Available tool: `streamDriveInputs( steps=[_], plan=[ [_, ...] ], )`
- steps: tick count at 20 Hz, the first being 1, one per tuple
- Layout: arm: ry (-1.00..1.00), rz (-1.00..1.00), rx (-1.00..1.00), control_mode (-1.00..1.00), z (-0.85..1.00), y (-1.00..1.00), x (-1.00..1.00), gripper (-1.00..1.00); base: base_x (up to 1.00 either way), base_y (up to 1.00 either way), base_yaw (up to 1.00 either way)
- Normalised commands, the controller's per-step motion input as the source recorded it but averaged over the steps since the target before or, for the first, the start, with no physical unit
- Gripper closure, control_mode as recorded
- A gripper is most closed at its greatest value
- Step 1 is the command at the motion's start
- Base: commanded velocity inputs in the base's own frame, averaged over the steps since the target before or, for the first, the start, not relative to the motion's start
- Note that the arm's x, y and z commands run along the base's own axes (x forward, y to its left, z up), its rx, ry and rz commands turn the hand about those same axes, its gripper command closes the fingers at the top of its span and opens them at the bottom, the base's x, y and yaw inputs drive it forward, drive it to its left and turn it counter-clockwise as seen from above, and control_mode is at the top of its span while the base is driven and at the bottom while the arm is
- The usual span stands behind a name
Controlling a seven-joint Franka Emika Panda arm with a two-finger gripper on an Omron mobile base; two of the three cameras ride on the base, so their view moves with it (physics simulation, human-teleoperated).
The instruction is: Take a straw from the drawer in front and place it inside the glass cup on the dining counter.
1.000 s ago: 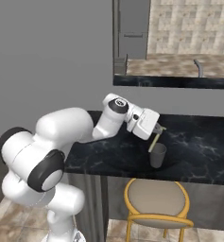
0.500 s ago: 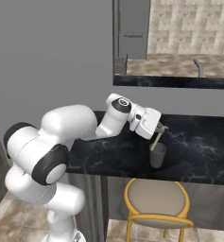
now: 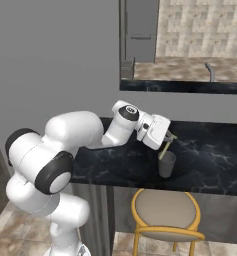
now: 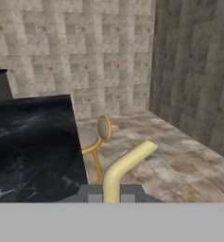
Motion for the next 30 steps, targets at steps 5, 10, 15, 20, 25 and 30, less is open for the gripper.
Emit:
streamDriveInputs(
  steps=[5, 10, 15, 20, 25, 30],
  plan=[
    [-0.09, 0.0, -0.01, -1.0, 0.0, 0.0, 0.0, 1.0, 0.0, 0.0, 0.0],
    [-0.07, 0.0, -0.01, -1.0, -0.08, 0.0, 0.0, 1.0, 0.0, 0.0, 0.0],
    [0.0, 0.0, 0.0, -1.0, -0.16, 0.0, 0.0, 1.0, 0.0, 0.0, 0.0],
    [0.0, 0.0, 0.0, -1.0, -0.1, -0.02, 0.0, 1.0, 0.0, 0.0, 0.0],
    [0.0, 0.0, 0.0, -1.0, -0.01, -0.01, 0.02, 1.0, 0.0, 0.0, 0.0],
    [0.0, 0.0, 0.0, -1.0, 0.0, -0.07, 0.0, 1.0, 0.0, 0.0, 0.0]
  ],
)
